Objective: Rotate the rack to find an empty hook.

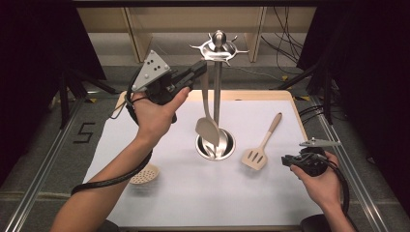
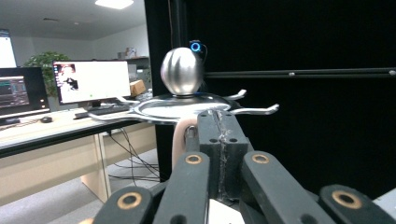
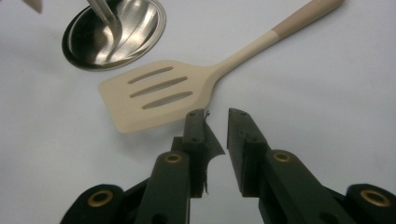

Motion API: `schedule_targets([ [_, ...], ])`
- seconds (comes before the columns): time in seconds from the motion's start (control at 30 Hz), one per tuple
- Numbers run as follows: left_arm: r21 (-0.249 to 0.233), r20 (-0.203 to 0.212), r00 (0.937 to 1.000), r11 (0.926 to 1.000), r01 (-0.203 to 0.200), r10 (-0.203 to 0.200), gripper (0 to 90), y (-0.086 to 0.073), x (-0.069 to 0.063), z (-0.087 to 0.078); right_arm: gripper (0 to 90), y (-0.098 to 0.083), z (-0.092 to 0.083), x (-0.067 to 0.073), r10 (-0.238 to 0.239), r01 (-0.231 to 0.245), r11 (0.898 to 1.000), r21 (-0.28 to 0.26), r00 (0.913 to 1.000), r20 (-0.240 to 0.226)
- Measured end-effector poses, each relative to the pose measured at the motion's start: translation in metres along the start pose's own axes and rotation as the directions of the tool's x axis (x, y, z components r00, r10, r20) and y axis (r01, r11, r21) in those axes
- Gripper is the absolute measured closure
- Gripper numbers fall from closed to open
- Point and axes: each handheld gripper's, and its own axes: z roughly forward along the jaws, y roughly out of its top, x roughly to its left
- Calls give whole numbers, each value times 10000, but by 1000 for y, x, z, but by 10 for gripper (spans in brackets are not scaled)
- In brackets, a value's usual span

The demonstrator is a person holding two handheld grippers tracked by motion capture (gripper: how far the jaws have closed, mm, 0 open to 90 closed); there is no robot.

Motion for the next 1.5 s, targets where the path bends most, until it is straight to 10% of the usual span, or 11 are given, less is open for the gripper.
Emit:
schedule_targets([
  [1.2, 301, -724, 9973, 9995, -94, 116, 894, 4, 24, 6, 781, 1, -1, 1, 56, -56, 10000, -44, 10000, -8],
  [1.27, 274, -697, 9975, 9996, -78, 97, 890, 4, 25, 5, 780, 1, 2, -3, -494, 495, 9982, -351, 9988, 42],
  [1.5, 364, -510, 9987, 9993, 93, -74, 632, -1, 27, -5, 773, 1, 1, -2, -91, 100, 9996, -267, 9994, 324],
])
